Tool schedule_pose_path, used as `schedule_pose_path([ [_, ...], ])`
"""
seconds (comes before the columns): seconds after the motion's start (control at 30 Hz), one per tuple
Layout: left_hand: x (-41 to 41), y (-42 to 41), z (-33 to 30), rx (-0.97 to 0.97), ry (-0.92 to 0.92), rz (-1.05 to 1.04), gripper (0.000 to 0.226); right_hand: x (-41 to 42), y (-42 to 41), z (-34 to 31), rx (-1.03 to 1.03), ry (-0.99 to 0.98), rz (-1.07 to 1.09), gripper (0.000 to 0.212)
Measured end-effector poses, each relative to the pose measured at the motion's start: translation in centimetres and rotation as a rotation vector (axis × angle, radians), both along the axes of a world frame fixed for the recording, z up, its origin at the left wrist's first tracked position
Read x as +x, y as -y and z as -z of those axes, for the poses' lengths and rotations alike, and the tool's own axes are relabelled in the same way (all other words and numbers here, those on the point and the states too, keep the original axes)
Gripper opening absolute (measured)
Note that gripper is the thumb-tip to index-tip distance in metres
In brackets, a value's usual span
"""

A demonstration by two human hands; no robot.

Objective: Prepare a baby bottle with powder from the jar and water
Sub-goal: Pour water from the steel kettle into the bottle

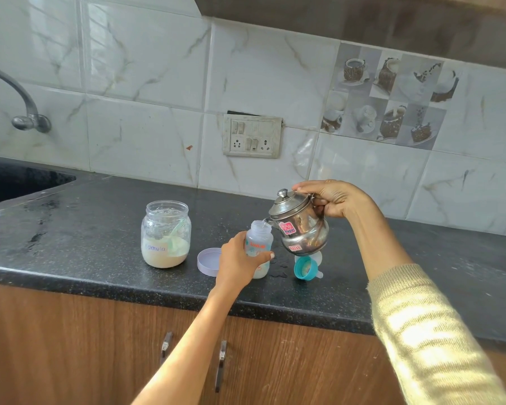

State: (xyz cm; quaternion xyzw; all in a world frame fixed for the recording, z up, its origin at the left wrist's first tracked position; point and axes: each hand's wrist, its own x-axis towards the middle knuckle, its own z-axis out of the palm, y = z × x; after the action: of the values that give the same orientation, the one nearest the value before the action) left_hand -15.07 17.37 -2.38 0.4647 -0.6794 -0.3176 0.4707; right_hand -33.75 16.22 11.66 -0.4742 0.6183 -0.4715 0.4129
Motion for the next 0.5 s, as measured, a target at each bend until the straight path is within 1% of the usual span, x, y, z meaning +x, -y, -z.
schedule_pose_path([
  [0.33,0.10,0.07,0.08,-0.018,-0.017,0.007,0.056,0.25,-0.14,-0.11,-0.008,-0.008,0.002,0.010],
  [0.5,0.09,0.01,0.03,-0.008,-0.006,0.005,0.059,0.35,-0.45,-0.20,-0.011,0.006,0.005,0.010],
])
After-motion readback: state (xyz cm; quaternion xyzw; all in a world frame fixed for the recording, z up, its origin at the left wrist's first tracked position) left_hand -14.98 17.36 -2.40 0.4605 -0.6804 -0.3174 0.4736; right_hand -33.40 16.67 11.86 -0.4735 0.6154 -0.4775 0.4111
